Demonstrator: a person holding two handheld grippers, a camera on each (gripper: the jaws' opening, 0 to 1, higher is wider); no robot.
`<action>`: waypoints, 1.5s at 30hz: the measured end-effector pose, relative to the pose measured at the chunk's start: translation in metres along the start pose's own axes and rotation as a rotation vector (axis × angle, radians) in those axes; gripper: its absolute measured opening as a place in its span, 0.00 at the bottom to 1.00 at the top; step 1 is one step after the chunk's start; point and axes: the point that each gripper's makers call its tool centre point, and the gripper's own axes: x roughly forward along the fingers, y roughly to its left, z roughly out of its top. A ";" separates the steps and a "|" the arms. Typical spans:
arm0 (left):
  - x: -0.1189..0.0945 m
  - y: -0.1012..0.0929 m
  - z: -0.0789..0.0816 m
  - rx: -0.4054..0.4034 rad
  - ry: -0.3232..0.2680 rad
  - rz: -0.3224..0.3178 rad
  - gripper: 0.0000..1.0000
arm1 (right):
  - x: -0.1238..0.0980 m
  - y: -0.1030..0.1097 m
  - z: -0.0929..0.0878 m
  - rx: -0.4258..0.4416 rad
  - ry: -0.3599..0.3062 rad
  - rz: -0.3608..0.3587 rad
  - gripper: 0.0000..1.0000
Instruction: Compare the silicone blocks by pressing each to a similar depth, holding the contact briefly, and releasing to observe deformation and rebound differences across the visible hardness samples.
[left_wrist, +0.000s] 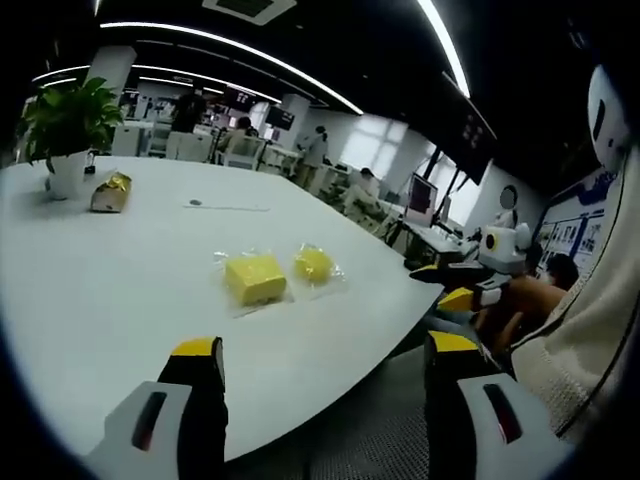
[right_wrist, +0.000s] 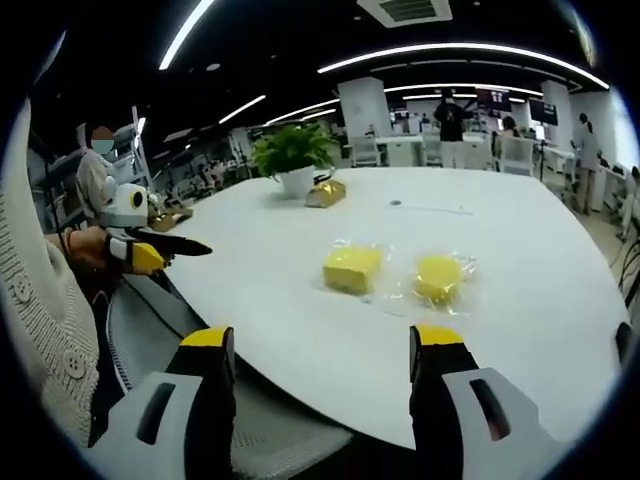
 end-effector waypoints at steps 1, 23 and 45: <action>0.001 0.000 0.000 -0.003 0.002 0.000 0.82 | -0.001 -0.001 0.000 0.004 -0.003 -0.001 0.66; 0.138 -0.029 0.070 -0.356 0.044 -0.211 0.79 | 0.009 -0.018 -0.016 0.066 -0.008 -0.030 0.62; 0.320 0.028 0.077 -0.823 0.193 -0.081 0.81 | -0.003 -0.066 -0.044 0.195 0.032 -0.122 0.59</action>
